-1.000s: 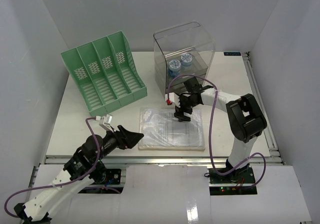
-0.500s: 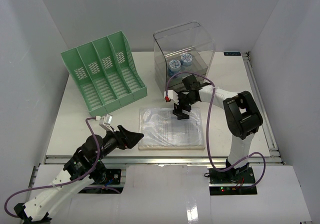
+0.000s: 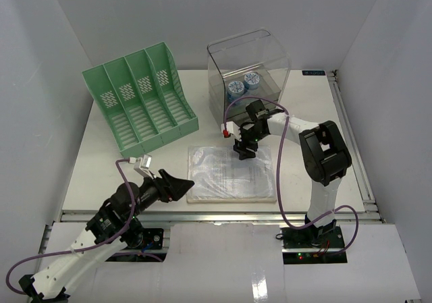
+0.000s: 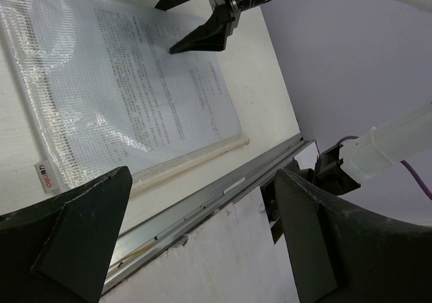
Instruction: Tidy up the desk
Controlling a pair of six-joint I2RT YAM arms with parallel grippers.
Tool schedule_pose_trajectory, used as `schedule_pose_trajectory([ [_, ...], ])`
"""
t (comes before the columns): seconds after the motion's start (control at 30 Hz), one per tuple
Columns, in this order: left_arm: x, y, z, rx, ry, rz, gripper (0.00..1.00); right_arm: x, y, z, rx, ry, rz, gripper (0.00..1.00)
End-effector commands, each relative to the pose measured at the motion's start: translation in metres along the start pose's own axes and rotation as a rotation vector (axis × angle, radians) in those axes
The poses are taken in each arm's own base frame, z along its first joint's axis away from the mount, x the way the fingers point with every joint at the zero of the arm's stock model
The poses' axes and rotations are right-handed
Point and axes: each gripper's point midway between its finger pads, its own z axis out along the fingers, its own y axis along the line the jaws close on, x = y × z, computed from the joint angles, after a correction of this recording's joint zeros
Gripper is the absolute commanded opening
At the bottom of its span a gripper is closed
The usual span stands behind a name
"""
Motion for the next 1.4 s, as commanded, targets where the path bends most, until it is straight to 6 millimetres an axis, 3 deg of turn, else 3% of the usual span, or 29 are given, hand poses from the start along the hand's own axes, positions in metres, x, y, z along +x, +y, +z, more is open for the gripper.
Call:
schedule_pose_trajectory([
  [0.0, 0.011, 0.012, 0.003, -0.036, 0.028, -0.032, 0.98, 0.034, 0.031, 0.015, -0.114, 0.103, 0.076, 0.54],
  [0.13, 0.016, 0.023, 0.007, -0.078, 0.025, -0.093, 0.98, 0.036, 0.034, 0.013, -0.106, 0.116, 0.112, 0.30],
  [0.37, 0.019, 0.031, 0.010, -0.128, 0.034, -0.131, 0.98, 0.026, 0.040, 0.003, -0.097, 0.078, 0.126, 0.08],
  [0.6, 0.008, 0.026, 0.010, -0.136, 0.004, -0.119, 0.98, -0.008, 0.041, -0.029, -0.061, -0.072, 0.115, 0.08],
  [0.77, 0.006, 0.026, 0.011, -0.145, -0.001, -0.118, 0.98, -0.019, 0.042, -0.043, -0.035, -0.114, 0.099, 0.08],
  [1.03, 0.010, 0.028, 0.012, -0.152, 0.022, -0.109, 0.98, -0.014, 0.030, -0.046, 0.005, -0.099, 0.118, 0.08],
  [1.37, 0.019, 0.037, 0.014, -0.180, 0.050, -0.094, 0.98, -0.002, -0.011, -0.048, 0.123, -0.049, 0.161, 0.08],
])
